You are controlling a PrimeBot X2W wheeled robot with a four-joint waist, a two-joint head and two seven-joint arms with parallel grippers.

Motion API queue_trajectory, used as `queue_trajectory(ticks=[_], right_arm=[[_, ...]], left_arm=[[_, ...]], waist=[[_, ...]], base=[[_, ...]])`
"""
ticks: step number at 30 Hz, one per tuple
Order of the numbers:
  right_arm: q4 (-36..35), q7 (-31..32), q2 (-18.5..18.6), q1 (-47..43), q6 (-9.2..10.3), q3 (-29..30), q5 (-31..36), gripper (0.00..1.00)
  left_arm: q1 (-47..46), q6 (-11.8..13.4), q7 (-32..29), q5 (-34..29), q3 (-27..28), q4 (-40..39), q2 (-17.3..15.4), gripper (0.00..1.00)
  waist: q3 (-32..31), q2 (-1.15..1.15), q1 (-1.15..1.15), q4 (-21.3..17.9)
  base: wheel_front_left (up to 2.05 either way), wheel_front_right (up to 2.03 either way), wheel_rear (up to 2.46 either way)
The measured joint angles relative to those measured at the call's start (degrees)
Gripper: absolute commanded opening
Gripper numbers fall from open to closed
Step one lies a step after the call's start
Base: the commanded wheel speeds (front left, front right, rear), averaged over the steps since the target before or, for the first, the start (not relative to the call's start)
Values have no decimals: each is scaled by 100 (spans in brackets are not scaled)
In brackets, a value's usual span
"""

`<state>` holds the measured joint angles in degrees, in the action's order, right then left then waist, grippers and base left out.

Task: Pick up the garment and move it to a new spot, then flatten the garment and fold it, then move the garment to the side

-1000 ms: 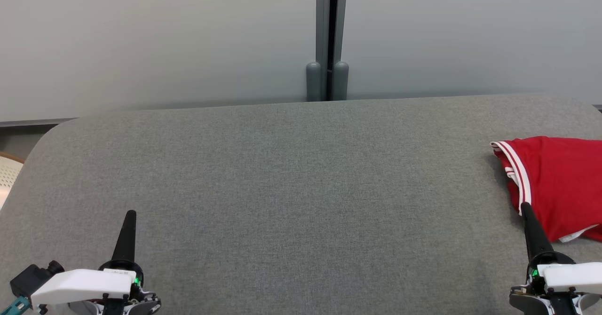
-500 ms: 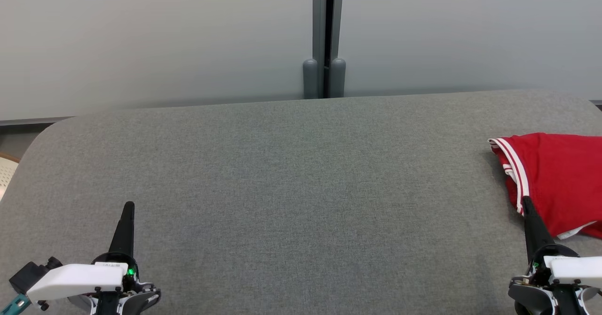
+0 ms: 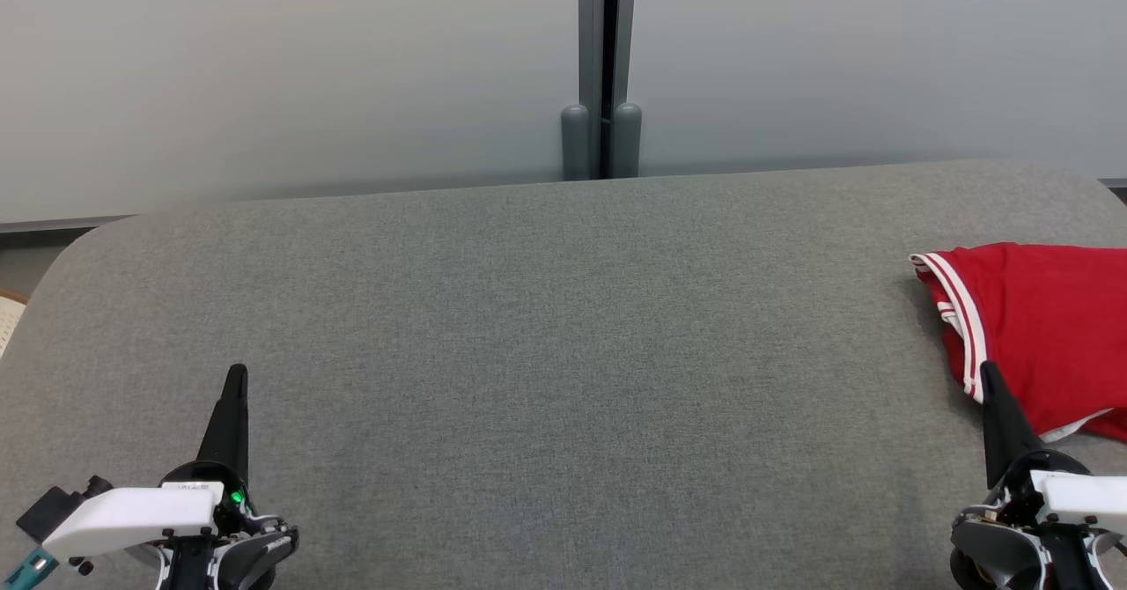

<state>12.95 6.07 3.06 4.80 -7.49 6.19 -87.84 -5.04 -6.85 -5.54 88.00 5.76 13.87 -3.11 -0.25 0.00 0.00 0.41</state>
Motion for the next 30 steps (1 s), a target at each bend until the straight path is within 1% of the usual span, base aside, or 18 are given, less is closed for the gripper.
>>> queue_trajectory(ticks=[12,30], right_arm=[[115,31,-15,112,0,30,-431,0],[118,33,-16,118,0,34,-443,0]], left_arm=[[-88,-58,-100,423,75,16,33,0],[-103,-58,-100,437,77,19,35,0]], waist=[[43,0,0,-41],[43,0,0,-41]], base=[[0,0,0],[0,0,0]])
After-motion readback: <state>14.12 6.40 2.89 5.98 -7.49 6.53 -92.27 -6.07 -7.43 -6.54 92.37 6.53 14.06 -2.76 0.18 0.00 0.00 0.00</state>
